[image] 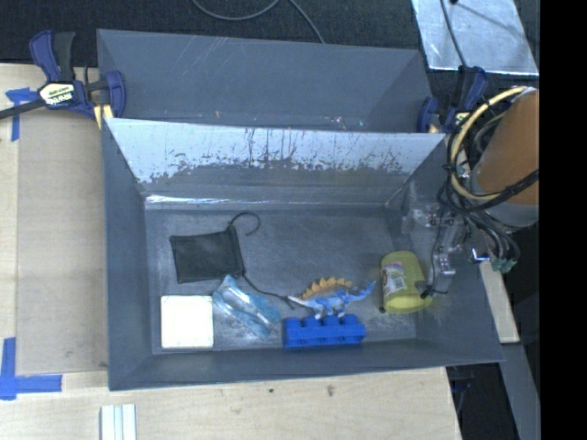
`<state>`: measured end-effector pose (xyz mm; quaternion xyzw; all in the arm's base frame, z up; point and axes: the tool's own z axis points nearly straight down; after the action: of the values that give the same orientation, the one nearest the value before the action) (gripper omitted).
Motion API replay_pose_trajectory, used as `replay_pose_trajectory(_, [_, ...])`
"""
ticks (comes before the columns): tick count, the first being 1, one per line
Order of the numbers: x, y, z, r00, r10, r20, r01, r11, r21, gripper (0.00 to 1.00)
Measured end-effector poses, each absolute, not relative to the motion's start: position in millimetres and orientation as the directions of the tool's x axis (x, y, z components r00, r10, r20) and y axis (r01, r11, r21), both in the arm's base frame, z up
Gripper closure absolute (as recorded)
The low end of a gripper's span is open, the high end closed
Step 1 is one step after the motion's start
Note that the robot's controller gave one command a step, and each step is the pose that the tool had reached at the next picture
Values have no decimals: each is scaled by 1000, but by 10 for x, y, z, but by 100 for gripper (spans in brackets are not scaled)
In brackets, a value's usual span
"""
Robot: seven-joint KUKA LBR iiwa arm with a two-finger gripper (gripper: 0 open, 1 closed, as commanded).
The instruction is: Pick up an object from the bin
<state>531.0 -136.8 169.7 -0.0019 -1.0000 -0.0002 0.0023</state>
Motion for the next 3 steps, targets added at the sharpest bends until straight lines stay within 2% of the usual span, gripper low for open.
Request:
replay_pose_trajectory(1, [5331,-1362,1742,-1000,1,-4,1,1000,-1,0])
replay_pose_trajectory(2, [5405,-1492,1158,-993,-115,1,-115,993,0,0])
replay_pose_trajectory(3, [5367,-1541,1077,-997,-78,-6,-78,997,-2,0])
